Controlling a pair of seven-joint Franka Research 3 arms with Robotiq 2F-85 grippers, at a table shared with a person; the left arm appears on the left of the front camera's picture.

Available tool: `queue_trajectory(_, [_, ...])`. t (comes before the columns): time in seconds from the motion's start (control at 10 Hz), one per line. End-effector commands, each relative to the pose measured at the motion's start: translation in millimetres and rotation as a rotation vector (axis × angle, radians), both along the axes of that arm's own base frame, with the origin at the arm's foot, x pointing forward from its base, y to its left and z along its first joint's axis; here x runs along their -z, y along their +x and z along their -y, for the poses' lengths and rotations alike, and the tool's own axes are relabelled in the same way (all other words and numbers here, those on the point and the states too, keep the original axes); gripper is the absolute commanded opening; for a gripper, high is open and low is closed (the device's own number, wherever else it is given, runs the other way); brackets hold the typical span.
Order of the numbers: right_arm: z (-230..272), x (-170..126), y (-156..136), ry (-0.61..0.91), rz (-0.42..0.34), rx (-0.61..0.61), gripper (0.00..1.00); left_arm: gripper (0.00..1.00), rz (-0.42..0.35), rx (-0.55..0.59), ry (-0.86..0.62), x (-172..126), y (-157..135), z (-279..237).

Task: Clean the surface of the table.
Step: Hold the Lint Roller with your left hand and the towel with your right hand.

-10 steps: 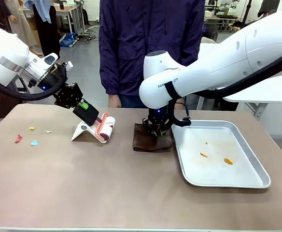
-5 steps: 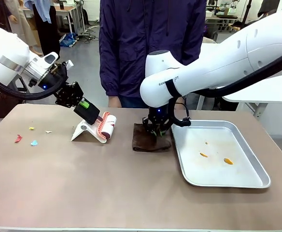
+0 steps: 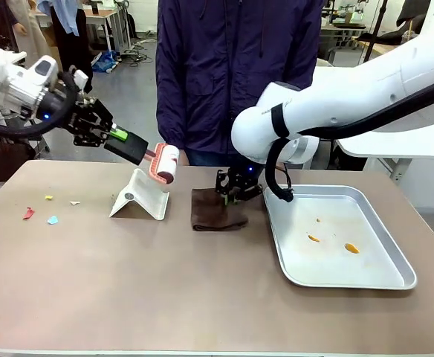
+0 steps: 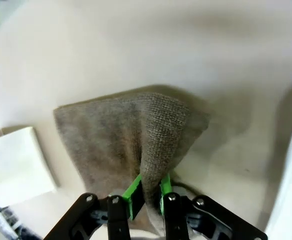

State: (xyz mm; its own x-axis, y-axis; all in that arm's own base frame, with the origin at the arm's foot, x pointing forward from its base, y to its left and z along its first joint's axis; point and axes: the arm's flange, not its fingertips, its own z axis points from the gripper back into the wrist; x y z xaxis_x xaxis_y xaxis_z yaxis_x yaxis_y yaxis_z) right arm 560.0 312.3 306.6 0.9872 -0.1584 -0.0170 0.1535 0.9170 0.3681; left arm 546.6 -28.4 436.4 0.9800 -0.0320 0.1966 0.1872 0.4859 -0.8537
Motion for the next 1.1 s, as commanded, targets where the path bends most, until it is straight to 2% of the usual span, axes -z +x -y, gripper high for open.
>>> queue_trajectory(0.0, [33.2, -5.1, -30.7, 0.283, 0.069, -0.076, 0.0, 0.0, -0.03, 0.015, -0.12, 2.5, -16.0, -24.2])
queue_trajectory(0.1, [45.4, -9.3, -40.7, 0.388, 0.136, -0.14, 0.0, 0.0, -0.083, 0.018, -0.148, 2.0, -23.0, -38.4])
queue_trajectory(0.2, [58.6, -13.5, -53.5, 0.507, 0.153, -0.19, 0.0, 0.0, -0.101, 0.04, -0.195, 0.7, -35.2, -54.2])
queue_trajectory(0.3, [75.5, -19.8, -70.0, 0.637, 0.174, -0.226, 0.0, 0.0, -0.109, 0.015, -0.227, -1.9, -53.3, -70.2])
queue_trajectory(0.5, [103.1, -51.4, -102.5, 0.772, 0.19, -0.141, 0.0, 0.0, -0.147, -0.066, -0.239, -13.6, -92.0, -89.0])
queue_trajectory(0.6, [123.9, -68.6, -119.0, 0.819, 0.198, -0.102, 0.0, 0.0, -0.124, -0.04, -0.263, -22.7, -115.4, -102.6])
queue_trajectory(0.8, [179.7, -91.9, -144.3, 1.068, 0.249, -0.088, 0.0, 0.0, -0.061, 0.071, -0.32, -23.7, -149.5, -139.1])
queue_trajectory(1.0, [230.9, -105.0, -154.9, 1.157, 0.138, 0.034, 0.0, 0.0, -0.006, 0.129, -0.423, -13.2, -170.3, -180.8])
